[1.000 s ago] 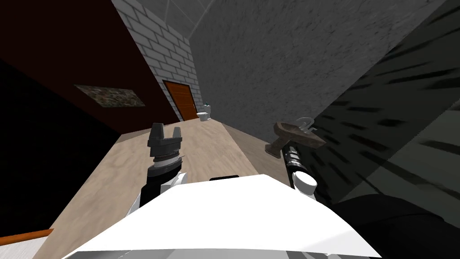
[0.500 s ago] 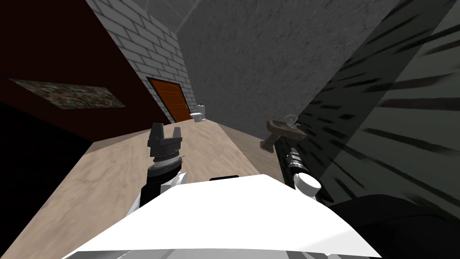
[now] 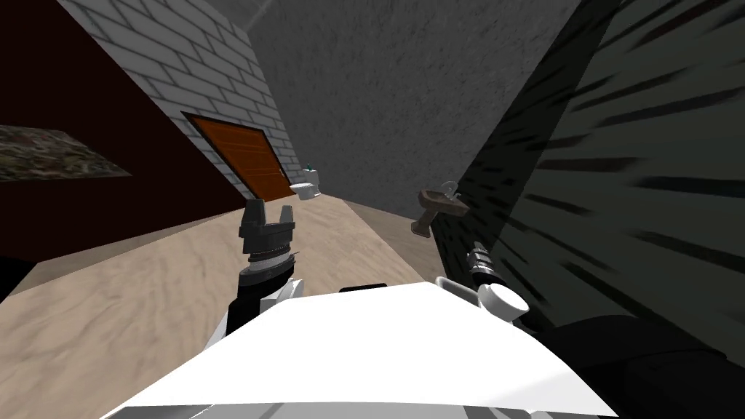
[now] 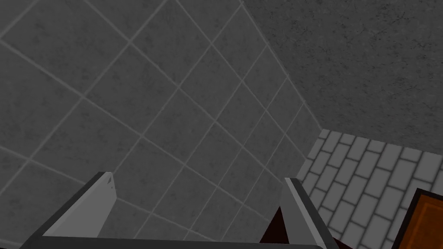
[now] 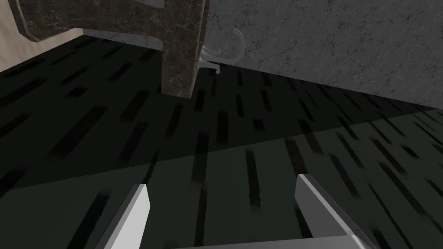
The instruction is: Pull the door open
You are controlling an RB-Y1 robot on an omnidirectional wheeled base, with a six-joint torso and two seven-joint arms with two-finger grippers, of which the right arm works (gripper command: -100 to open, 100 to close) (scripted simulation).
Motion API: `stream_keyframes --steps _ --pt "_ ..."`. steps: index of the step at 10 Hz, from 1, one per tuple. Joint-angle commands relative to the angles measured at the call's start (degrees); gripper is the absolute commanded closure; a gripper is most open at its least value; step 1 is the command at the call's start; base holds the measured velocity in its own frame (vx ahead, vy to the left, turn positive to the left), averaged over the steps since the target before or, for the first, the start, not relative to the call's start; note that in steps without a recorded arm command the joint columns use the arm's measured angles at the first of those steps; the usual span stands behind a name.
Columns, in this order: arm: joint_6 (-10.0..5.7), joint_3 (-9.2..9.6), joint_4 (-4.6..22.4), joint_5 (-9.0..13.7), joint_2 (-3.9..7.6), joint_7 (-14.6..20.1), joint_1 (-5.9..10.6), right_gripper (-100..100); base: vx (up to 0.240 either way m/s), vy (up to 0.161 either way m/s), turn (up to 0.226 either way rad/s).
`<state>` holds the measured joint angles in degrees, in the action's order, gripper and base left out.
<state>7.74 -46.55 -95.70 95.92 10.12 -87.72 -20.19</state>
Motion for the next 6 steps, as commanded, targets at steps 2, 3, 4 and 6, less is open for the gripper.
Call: stream_keyframes --steps 2,3,4,6 --pt "0.48 -0.75 1.1 2.4 0.35 -1.8 -0.24 -100 -0.076 0.066 -0.298" --pt "0.74 -1.11 1.5 3.2 0.34 -2.5 -0.16 -100 -0.048 0.055 -0.216" --pt "1.27 -1.82 2.2 4.8 0.33 -3.9 0.00 -100 -0.055 0.051 -0.349" --pt "2.07 -2.90 3.2 7.2 0.30 -6.1 0.23 -100 -0.074 0.050 -0.280"
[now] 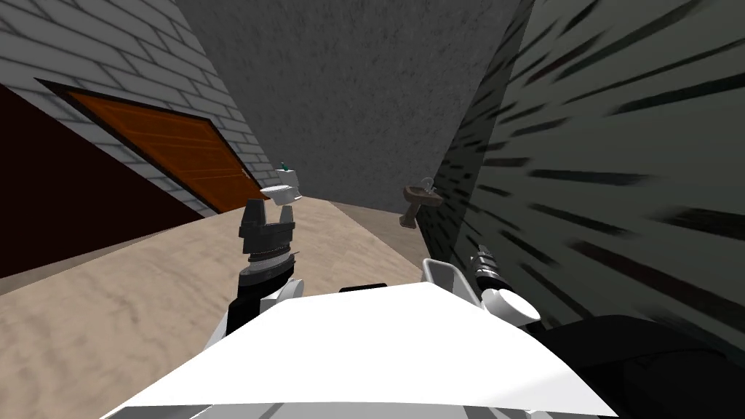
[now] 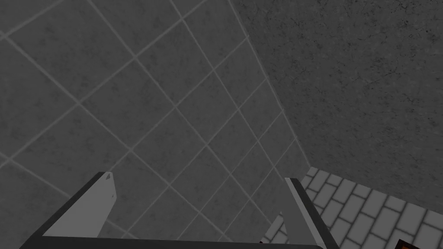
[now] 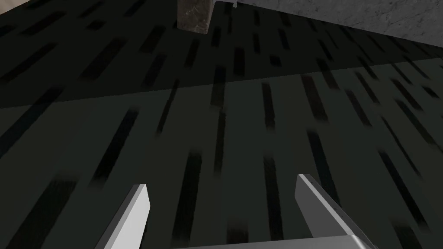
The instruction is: Pull the door open
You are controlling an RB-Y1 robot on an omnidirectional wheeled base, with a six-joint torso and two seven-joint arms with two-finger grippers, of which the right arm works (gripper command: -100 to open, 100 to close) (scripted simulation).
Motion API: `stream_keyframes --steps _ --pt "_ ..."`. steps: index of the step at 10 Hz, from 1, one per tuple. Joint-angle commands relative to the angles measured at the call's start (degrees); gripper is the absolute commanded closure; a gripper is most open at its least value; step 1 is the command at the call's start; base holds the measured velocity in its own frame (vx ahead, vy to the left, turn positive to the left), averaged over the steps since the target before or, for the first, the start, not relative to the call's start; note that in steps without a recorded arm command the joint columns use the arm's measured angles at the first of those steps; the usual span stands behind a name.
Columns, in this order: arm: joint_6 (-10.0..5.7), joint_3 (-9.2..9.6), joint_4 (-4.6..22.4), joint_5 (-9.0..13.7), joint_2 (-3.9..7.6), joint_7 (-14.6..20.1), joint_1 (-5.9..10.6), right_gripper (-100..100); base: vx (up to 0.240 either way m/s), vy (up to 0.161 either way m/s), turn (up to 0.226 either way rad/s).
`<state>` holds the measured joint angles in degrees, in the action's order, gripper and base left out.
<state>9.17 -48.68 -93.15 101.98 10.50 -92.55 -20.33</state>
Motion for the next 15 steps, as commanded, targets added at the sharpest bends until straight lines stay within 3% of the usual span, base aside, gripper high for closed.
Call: stream_keyframes --steps 1,15 --pt "0.90 -1.13 1.0 1.9 -0.09 -2.0 0.44 -100 -0.080 0.056 -0.265" --pt "6.06 -8.05 7.7 17.4 -0.75 -16.3 1.93 -100 -0.067 0.054 -0.275"
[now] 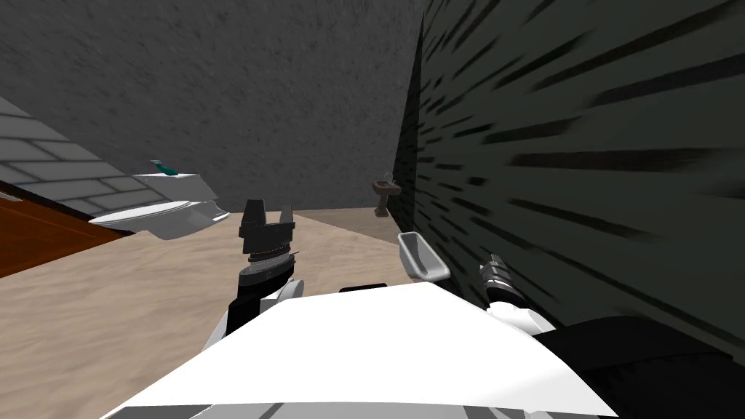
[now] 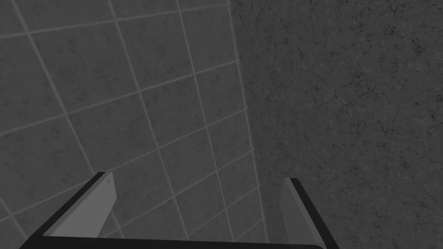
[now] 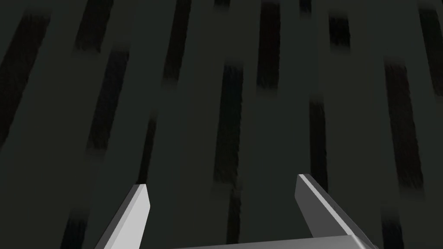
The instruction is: Pull the door open
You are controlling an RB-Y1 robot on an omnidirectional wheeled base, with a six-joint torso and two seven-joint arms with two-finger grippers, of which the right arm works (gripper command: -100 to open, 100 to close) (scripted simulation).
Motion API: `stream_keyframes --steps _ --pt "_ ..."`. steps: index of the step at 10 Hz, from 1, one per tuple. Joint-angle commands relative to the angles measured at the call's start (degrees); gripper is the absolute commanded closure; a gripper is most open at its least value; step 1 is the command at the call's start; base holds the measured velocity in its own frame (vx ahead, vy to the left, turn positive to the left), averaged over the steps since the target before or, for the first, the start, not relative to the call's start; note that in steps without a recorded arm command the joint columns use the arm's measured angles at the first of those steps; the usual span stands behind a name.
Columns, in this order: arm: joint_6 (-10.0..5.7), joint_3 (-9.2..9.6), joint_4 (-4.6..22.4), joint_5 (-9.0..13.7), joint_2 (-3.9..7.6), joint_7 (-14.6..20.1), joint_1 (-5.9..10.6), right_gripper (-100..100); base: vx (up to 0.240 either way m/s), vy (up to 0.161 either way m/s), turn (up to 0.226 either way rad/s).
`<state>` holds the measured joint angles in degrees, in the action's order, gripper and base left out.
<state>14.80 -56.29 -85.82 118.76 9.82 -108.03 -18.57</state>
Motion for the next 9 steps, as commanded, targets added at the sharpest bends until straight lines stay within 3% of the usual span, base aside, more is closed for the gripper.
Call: stream_keyframes --steps 1,9 --pt "0.91 -1.09 1.0 2.1 -0.19 -2.2 0.30 -100 -0.082 0.048 -0.311" --pt "3.83 -4.98 4.9 10.9 -0.88 -10.5 1.12 -100 -0.079 0.052 -0.291"
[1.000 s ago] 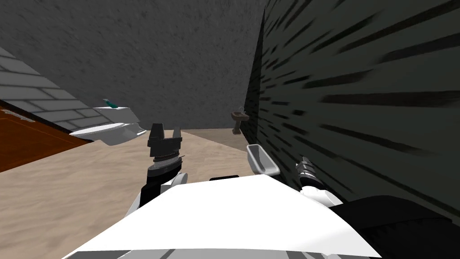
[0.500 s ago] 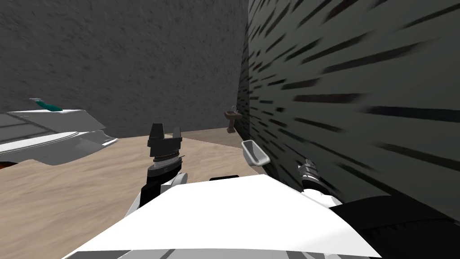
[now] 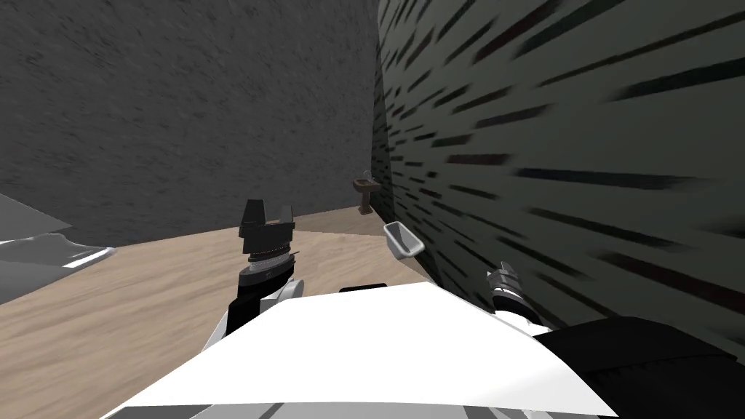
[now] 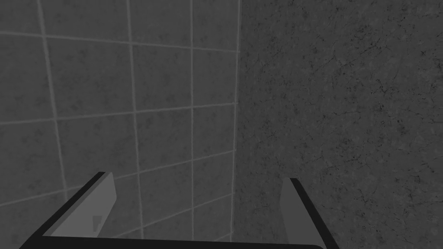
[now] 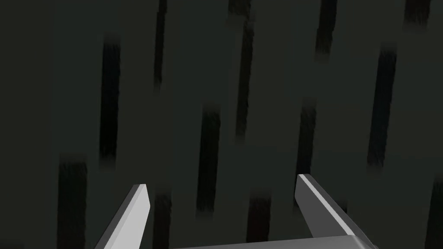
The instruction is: Pull the door open
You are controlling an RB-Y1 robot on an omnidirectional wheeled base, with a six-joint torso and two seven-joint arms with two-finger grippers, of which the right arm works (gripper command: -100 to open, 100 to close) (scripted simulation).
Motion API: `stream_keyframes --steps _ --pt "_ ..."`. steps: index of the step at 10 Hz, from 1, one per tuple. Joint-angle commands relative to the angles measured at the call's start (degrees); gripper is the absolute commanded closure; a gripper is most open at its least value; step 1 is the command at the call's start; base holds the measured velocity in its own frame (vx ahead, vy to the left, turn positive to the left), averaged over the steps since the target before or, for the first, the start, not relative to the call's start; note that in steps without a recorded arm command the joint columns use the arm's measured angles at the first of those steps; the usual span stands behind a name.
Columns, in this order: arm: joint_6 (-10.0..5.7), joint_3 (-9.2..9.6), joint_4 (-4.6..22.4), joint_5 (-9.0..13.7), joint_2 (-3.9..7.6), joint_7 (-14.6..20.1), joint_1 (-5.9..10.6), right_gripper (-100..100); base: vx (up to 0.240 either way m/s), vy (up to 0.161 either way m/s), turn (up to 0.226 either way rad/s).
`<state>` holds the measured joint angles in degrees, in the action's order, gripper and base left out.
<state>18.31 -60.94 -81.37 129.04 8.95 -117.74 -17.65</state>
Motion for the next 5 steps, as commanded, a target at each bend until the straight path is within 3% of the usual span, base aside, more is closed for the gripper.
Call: stream_keyframes --steps 1,5 --pt "0.81 -0.98 1.1 2.0 -0.12 -2.1 0.33 -100 -0.072 0.039 -0.337" --pt "2.21 -2.85 2.9 6.3 -0.52 -6.2 0.72 -100 -0.095 0.033 -0.294"
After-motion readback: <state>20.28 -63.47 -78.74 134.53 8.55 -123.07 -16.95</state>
